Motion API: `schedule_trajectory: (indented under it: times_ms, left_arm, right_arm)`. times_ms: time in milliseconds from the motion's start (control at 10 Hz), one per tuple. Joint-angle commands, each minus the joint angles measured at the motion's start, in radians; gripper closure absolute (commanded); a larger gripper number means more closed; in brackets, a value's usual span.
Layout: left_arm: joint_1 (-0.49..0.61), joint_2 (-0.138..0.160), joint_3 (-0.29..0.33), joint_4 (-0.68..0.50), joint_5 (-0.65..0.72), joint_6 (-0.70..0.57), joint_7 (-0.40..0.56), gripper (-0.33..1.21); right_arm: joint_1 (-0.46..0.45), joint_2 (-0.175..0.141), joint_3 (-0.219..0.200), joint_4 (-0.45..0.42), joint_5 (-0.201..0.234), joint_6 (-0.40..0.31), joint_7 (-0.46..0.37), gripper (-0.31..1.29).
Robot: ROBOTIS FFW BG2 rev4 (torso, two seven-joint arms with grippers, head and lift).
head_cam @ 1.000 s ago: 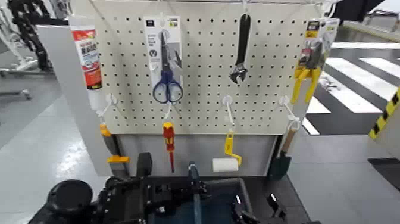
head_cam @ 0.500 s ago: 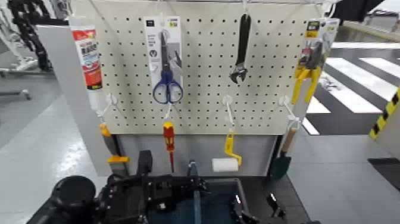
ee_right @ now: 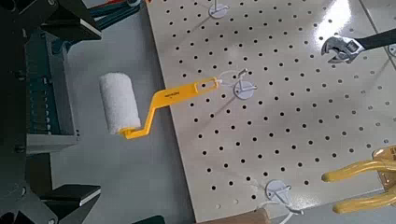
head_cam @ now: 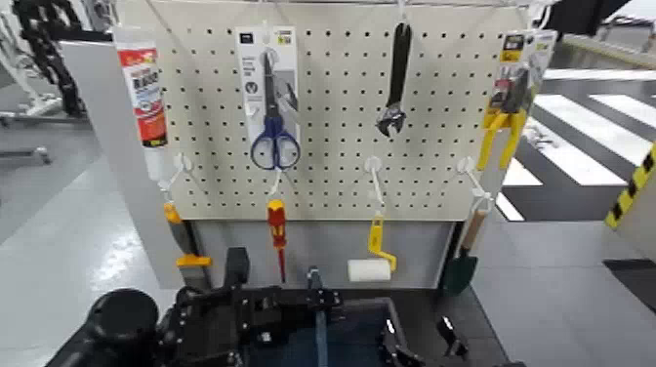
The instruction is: Place the crate on the table.
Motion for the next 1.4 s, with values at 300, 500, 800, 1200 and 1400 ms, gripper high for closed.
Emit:
schedule_trajectory:
  times_ms: [300,500,800,1200,1400]
  left_arm:
    - [-0.002,-0.001,-0.012,0.008,-0.005,-0.028,-0.034,0.4]
    - [0.002,-0.001,-0.011,0.012,-0.006,-0.047,-0.04,-0.01]
    - [0.039,-0.008,0.018,-0.007,-0.01,-0.058,-0.057,-0.02]
    - [0.202,-0.029,0.23,-0.227,-0.148,-0.087,0.037,0.02]
    - [0.314,-0.054,0.307,-0.362,-0.253,-0.213,0.115,0.02]
  right_arm:
    - [-0.001,0.0,0.001,0.0,0.0,0.0,0.001,0.14]
    - [0.0,0.0,0.001,0.0,-0.002,0.0,0.0,0.14]
    - [0.003,-0.001,-0.002,-0.003,-0.002,0.0,0.001,0.14]
    - [0.006,-0.001,-0.005,-0.005,-0.002,0.0,0.001,0.14]
    - [0.008,-0.003,-0.009,-0.006,-0.002,0.0,0.0,0.14]
